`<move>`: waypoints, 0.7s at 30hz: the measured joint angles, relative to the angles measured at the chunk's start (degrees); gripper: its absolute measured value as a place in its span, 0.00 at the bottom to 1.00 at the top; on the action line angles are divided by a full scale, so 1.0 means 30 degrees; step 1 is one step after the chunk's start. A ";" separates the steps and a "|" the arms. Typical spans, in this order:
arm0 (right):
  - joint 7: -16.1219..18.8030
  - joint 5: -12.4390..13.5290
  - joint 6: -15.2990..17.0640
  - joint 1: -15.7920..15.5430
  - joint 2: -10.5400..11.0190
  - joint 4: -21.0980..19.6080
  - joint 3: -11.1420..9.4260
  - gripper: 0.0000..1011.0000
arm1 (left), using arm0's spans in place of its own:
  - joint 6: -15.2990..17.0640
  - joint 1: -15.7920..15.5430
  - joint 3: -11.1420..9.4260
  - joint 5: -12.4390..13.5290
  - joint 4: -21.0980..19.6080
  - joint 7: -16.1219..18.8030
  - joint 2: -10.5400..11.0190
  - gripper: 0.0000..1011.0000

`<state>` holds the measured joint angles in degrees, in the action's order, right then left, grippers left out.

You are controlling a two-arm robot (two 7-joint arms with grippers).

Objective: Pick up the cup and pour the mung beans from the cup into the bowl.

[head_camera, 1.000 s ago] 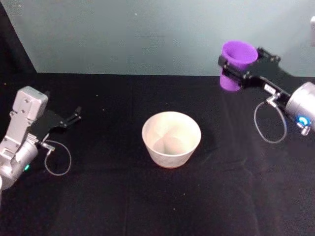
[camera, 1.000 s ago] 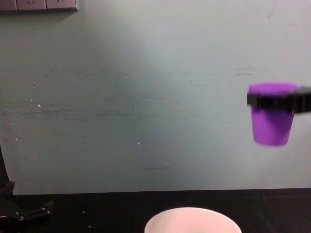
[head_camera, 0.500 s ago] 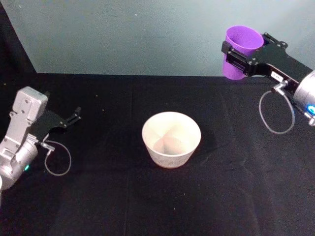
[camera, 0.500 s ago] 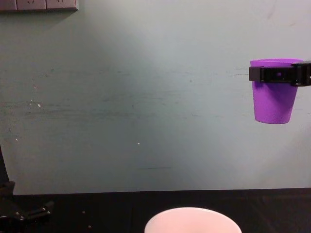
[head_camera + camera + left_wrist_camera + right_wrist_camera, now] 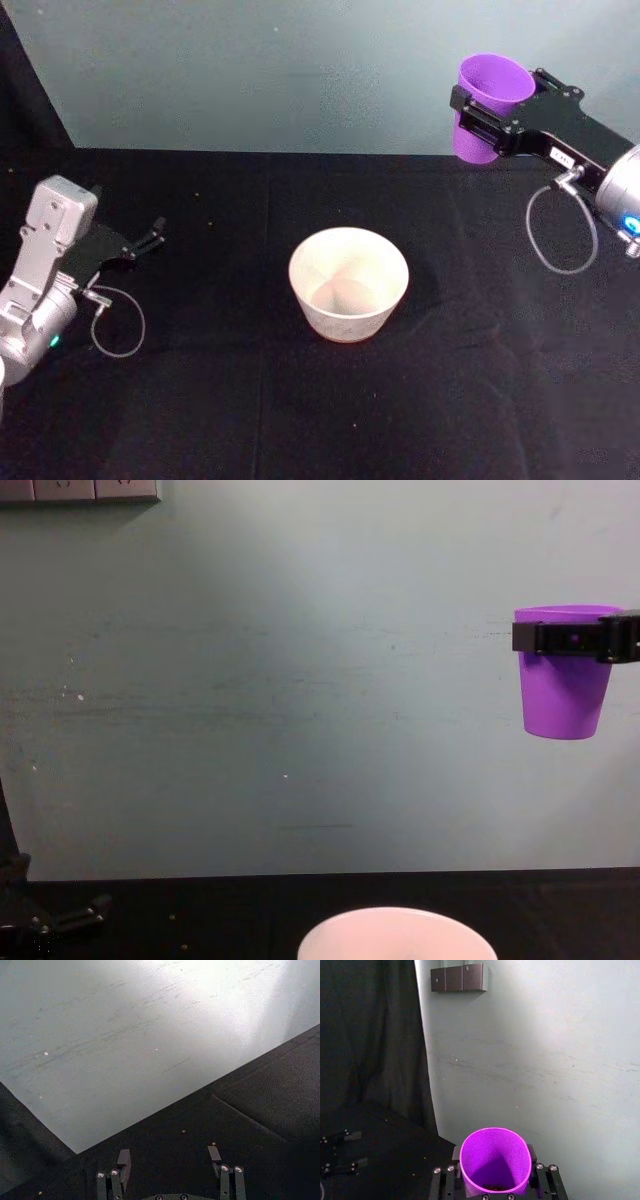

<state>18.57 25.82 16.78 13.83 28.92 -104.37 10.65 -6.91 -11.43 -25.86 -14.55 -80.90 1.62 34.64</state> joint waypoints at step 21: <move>0.0020 -0.0038 -0.0047 -0.0008 -0.0022 0.0041 0.0011 0.72 | -0.0001 -0.0001 0.0000 -0.0001 0.0001 0.0000 -0.0001 0.99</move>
<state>18.63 25.71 16.64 13.80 28.86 -104.25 10.68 -6.91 -11.43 -25.86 -14.55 -80.90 1.62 34.64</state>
